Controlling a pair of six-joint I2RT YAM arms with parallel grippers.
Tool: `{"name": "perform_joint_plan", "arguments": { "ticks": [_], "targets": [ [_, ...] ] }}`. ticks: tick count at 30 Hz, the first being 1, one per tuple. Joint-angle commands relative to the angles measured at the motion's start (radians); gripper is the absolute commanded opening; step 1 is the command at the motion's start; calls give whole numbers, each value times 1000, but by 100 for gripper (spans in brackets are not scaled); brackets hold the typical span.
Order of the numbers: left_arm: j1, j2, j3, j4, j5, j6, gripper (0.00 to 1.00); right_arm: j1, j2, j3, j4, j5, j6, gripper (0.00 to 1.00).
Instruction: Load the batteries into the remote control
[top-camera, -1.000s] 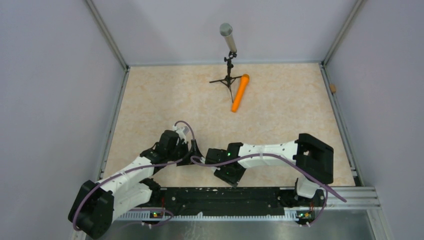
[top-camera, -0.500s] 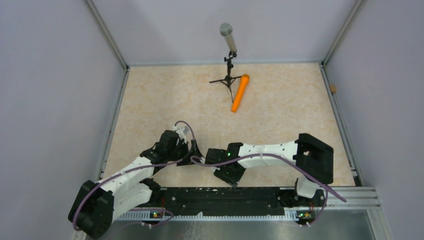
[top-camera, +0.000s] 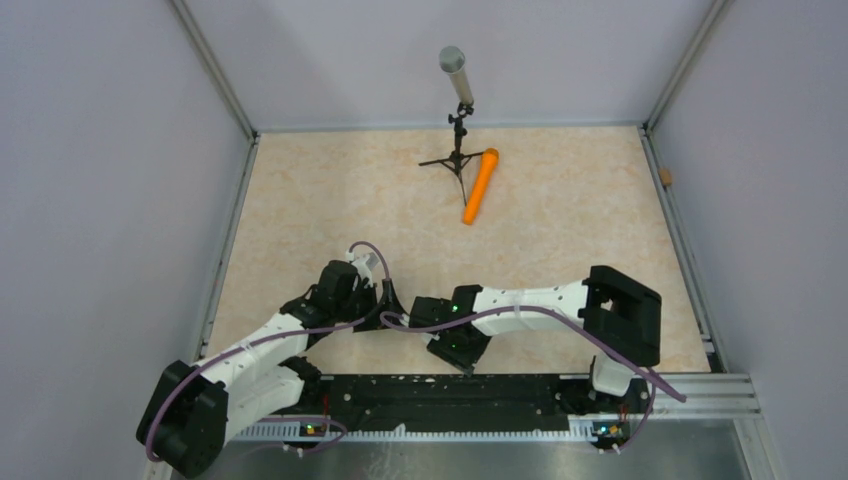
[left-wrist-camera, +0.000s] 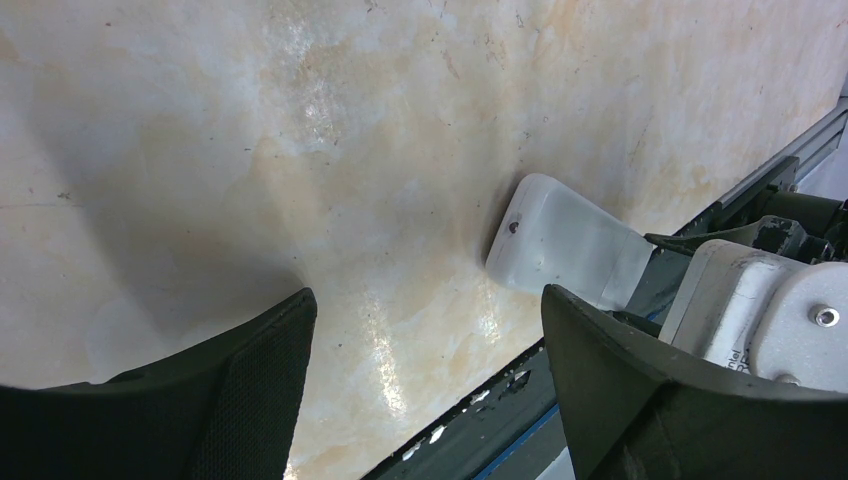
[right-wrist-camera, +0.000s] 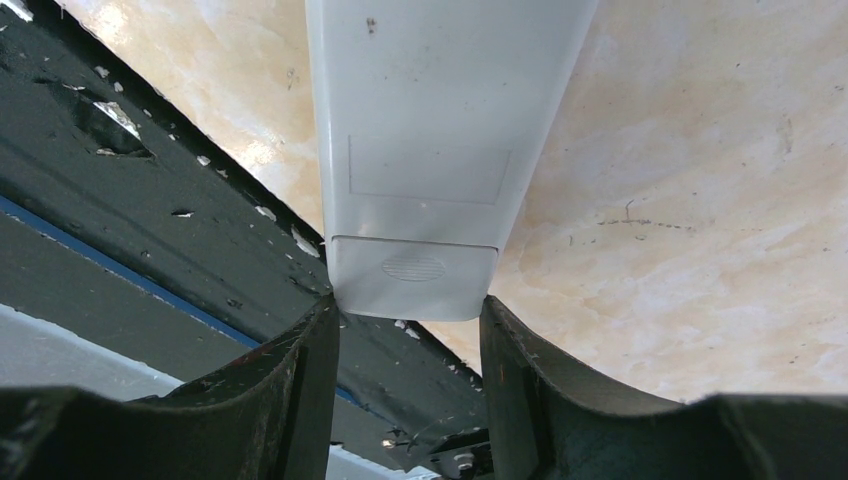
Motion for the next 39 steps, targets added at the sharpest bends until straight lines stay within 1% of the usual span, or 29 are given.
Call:
{"name": "perform_joint_plan", "arguments": {
  "ticks": [1, 6, 10, 15, 18, 21, 31, 34, 39],
  "targets": [
    [5, -3, -12, 26, 10, 9, 83, -14, 4, 33, 27, 4, 13, 11],
    [4, 5, -12, 31, 16, 11, 83, -14, 7, 42, 37, 12, 13, 12],
    [4, 22, -10, 36, 34, 15, 83, -16, 11, 50, 49, 7, 14, 17],
    [4, 31, -10, 38, 46, 17, 83, -15, 15, 54, 68, 1, 16, 29],
    [4, 33, -9, 39, 48, 18, 83, -15, 16, 54, 71, 2, 20, 34],
    [4, 35, -9, 39, 48, 18, 83, -15, 20, 47, 68, 5, 22, 41],
    [5, 32, -9, 39, 47, 17, 83, -15, -7, 37, 64, 44, 53, 62],
    [3, 32, -7, 39, 47, 17, 83, -16, -28, 33, 64, 56, 65, 65],
    [4, 48, -3, 53, 64, 21, 84, -15, -93, 11, 47, 104, 109, 65]
  ]
}}
